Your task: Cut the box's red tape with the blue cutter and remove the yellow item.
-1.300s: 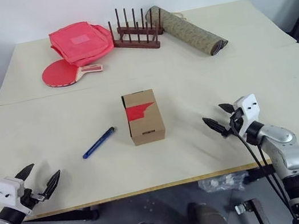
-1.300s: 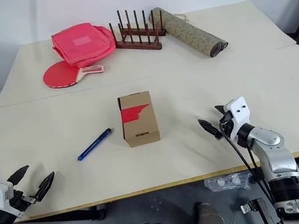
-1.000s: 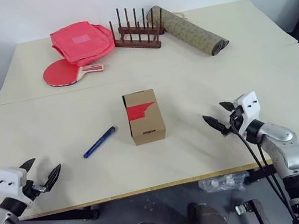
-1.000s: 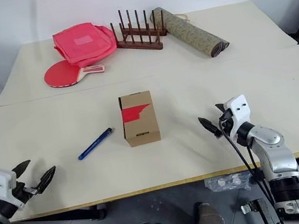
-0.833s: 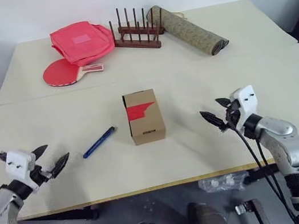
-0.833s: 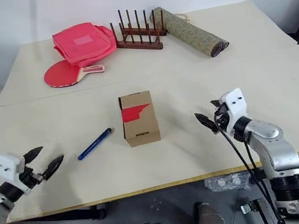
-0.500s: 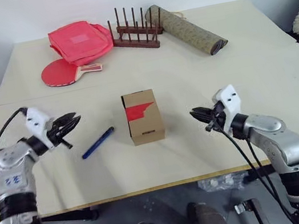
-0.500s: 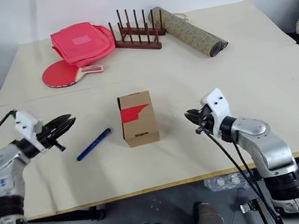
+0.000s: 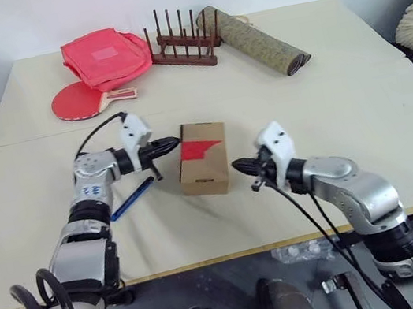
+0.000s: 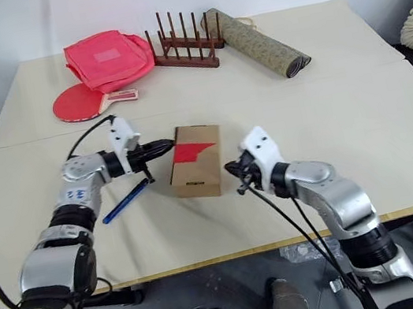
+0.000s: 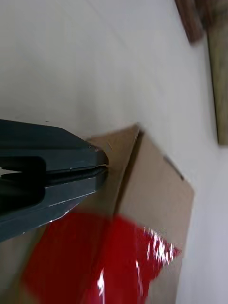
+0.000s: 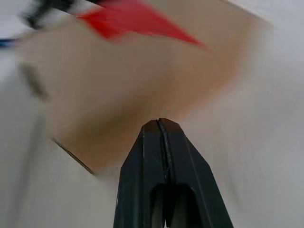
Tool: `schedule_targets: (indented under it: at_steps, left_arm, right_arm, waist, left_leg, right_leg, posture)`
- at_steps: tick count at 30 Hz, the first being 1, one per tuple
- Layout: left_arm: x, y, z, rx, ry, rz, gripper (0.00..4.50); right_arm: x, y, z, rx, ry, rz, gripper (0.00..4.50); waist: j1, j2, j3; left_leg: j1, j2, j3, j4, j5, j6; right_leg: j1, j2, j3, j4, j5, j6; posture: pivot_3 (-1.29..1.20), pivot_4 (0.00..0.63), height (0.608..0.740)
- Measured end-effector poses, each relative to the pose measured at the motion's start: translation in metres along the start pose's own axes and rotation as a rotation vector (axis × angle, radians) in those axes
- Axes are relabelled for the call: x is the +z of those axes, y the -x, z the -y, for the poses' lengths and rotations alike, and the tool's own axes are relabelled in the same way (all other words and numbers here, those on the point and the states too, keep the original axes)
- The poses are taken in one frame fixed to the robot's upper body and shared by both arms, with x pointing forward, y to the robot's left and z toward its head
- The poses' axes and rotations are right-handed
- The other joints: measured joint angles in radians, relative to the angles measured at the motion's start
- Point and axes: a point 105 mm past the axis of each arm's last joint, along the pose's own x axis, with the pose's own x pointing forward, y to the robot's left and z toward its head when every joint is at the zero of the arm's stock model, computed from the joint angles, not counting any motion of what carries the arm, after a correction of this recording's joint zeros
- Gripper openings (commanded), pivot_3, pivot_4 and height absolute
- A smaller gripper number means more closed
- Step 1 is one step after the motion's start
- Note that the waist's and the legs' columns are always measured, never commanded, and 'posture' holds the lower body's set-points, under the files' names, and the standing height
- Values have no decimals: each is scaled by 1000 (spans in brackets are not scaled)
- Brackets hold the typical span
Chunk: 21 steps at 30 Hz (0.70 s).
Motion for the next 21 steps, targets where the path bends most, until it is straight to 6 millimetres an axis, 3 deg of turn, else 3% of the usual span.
schedule_targets:
  at_steps: [5, 8, 10, 12, 17, 19, 21]
  left_arm:
    - [10, -24, 6, -23, -21, 15, 52]
    - [17, -49, 16, -33, -20, 38, 52]
    - [18, -56, 20, -40, -32, 32, 52]
    - [15, -46, 12, -10, -44, 8, 52]
    - [12, 9, -25, 91, -81, -72, 52]
    - [13, 27, -34, 114, -78, -89, 52]
    - [17, 32, -34, 89, -74, -88, 52]
  right_arm:
    - [8, -6, -36, 132, 2, -38, 0]
    - [35, -13, -62, 222, 13, 23, 0]
    - [50, -10, -68, 236, 55, 53, 0]
    - [49, 0, -61, 204, 78, 26, 0]
    - [56, 37, -33, 110, 124, -14, 0]
    - [65, 44, -22, 70, 148, 5, 0]
    - [69, 44, -7, 28, 157, 15, 0]
  waist:
    - [7, 0, 0]
    - [10, -1, 0]
    - [8, -1, 0]
    - [7, -2, 1]
    - [3, -2, 1]
    - [6, -2, 1]
    - [10, -2, 1]
  left_leg:
    - [-1, 0, -3, 0, 0, 0]
    - [-3, 0, -8, 4, 0, 0]
    - [-4, 0, -10, 6, 0, 1]
    - [-5, 0, -12, 6, -1, 1]
    - [-5, 1, -12, 6, -1, 1]
    - [-5, 1, -12, 7, -1, 1]
    - [-5, 1, -12, 8, -1, 2]
  right_leg:
    - [0, 0, 0, 0, 0, 0]
    - [0, 0, 0, 0, 0, 0]
    - [0, 0, 0, 0, 0, 0]
    - [0, 0, 0, 0, 0, 0]
    - [-2, 0, 0, 2, 0, 0]
    - [-2, 0, 0, 2, 0, 0]
    - [-1, 0, 1, 2, 0, 0]
  posture:
    - [0, 150, 740]
    - [0, 150, 740]
    - [0, 150, 740]
    - [0, 150, 740]
    - [0, 150, 740]
    - [0, 150, 740]
    - [0, 150, 740]
